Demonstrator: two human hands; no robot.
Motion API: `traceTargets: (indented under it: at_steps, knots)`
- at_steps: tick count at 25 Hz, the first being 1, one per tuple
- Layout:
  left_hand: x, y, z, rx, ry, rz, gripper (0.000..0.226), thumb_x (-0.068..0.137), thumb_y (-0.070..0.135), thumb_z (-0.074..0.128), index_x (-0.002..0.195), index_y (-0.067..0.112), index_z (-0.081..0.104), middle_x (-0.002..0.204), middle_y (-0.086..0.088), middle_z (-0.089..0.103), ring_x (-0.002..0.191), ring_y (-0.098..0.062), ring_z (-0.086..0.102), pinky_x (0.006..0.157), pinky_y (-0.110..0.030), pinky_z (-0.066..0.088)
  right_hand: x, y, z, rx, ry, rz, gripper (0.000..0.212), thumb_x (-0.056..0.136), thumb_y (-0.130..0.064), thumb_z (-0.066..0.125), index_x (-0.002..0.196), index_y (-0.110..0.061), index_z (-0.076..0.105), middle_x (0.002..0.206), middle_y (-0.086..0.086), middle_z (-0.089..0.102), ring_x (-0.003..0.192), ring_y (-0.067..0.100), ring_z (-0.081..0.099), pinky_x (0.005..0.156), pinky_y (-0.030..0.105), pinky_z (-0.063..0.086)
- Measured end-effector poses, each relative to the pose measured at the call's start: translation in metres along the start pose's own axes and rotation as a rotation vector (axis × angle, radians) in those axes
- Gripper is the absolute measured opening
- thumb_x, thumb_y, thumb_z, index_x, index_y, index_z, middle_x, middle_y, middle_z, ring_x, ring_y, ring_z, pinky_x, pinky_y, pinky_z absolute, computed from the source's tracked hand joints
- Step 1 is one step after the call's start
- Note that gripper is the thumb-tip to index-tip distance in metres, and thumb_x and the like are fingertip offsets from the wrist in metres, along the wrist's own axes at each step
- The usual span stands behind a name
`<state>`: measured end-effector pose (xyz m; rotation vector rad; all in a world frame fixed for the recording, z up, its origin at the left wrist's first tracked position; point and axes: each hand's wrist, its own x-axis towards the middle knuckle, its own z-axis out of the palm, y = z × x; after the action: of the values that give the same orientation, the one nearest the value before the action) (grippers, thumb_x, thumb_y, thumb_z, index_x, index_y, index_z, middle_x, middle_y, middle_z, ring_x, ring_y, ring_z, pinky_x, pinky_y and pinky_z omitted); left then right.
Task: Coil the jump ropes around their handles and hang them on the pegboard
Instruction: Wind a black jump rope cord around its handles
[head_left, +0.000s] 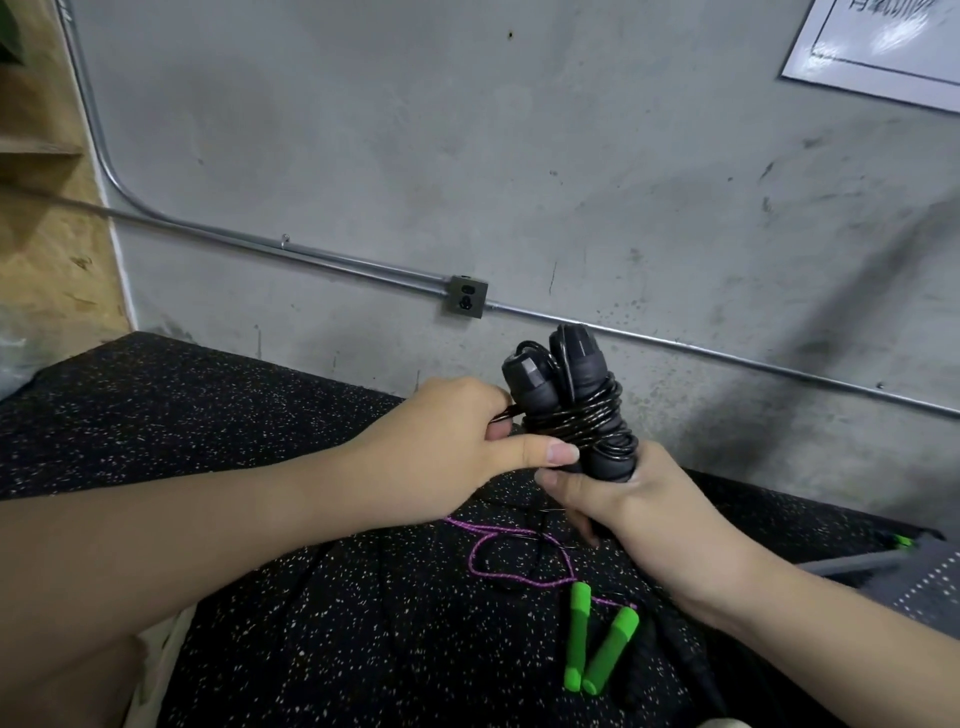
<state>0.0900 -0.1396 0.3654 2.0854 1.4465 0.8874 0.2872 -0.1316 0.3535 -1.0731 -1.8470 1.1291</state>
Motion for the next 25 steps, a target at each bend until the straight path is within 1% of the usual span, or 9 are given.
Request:
traceTargets:
  at_steps: [2,4,7,10,13,17,19,21,25]
  knots:
    - [0.004,-0.001,0.002,-0.001,-0.001,0.021,0.052,0.082,0.073,0.064,0.079,0.021,0.064,0.058,0.014,0.055,0.052,-0.005,0.05,0.056,-0.023,0.043,0.001,0.002,0.005,-0.028,0.109,-0.047,0.038,0.09,-0.007,0.073,0.056,-0.019,0.061,0.05,-0.001,0.049,0.051,0.009,0.041,0.052,0.024,0.035]
    - [0.002,0.003,0.003,-0.025,0.0,0.02,0.065,0.074,0.086,0.058,0.095,0.025,0.068,0.072,0.016,0.066,0.064,-0.004,0.061,0.064,-0.026,0.051,0.004,0.005,0.011,-0.043,0.153,-0.122,0.021,0.087,-0.007,0.07,0.067,-0.014,0.066,0.055,0.006,0.058,0.055,0.008,0.046,0.053,0.027,0.039]
    - [-0.002,0.013,0.006,0.054,0.123,-0.013,0.073,0.059,0.097,0.045,0.086,0.032,0.064,0.067,0.02,0.062,0.062,0.002,0.058,0.058,-0.021,0.044,0.008,0.006,0.021,-0.142,0.205,-0.18,0.037,0.085,0.003,0.062,0.067,-0.029,0.062,0.055,-0.014,0.06,0.049,0.0,0.048,0.051,0.011,0.037]
    - [-0.004,0.013,0.001,0.047,0.229,0.014,0.066,0.064,0.095,0.049,0.09,0.037,0.065,0.077,0.022,0.069,0.071,0.005,0.063,0.063,-0.022,0.049,0.009,-0.003,0.023,-0.187,0.184,-0.253,0.017,0.088,-0.007,0.065,0.089,-0.024,0.064,0.073,-0.008,0.07,0.061,0.01,0.062,0.056,0.026,0.049]
    - [-0.003,0.014,-0.014,-0.018,0.215,0.107,0.046,0.068,0.086,0.054,0.089,0.047,0.064,0.085,0.034,0.068,0.077,0.01,0.065,0.062,-0.011,0.044,0.006,-0.018,0.008,-0.138,-0.038,-0.282,0.019,0.085,-0.025,0.074,0.102,-0.023,0.065,0.089,-0.001,0.073,0.078,0.014,0.069,0.072,0.032,0.056]
    - [-0.004,0.004,-0.015,-0.314,-0.045,0.185,0.05,0.076,0.072,0.066,0.107,0.033,0.068,0.09,-0.003,0.078,0.079,-0.014,0.074,0.074,-0.04,0.058,0.001,-0.024,-0.004,0.383,-0.542,0.061,0.054,0.074,-0.033,0.086,0.119,-0.013,0.064,0.11,0.019,0.071,0.065,0.021,0.067,0.059,0.031,0.052]
    - [-0.003,0.001,-0.011,-0.354,-0.113,0.186,0.051,0.077,0.065,0.069,0.111,0.027,0.068,0.101,-0.001,0.078,0.087,-0.014,0.075,0.081,-0.041,0.058,0.0,-0.019,-0.004,0.402,-0.617,0.132,0.048,0.074,-0.03,0.087,0.116,-0.015,0.07,0.108,0.02,0.073,0.072,0.025,0.07,0.067,0.035,0.057]
    - [0.0,-0.003,-0.01,-0.257,-0.105,0.143,0.065,0.07,0.077,0.068,0.11,0.025,0.067,0.103,0.008,0.077,0.094,-0.007,0.072,0.089,-0.038,0.056,0.001,-0.016,-0.002,0.353,-0.513,0.134,0.039,0.074,-0.02,0.082,0.109,-0.007,0.072,0.093,0.021,0.073,0.079,0.03,0.071,0.071,0.037,0.058]
    - [0.007,-0.012,-0.015,-0.012,-0.077,-0.061,0.09,0.045,0.107,0.048,0.066,0.019,0.048,0.059,0.01,0.039,0.056,-0.01,0.036,0.059,-0.032,0.026,0.003,-0.014,0.001,0.348,-0.235,0.129,0.015,0.073,-0.005,0.078,0.084,-0.016,0.077,0.079,0.015,0.064,0.069,0.024,0.068,0.056,0.035,0.059]
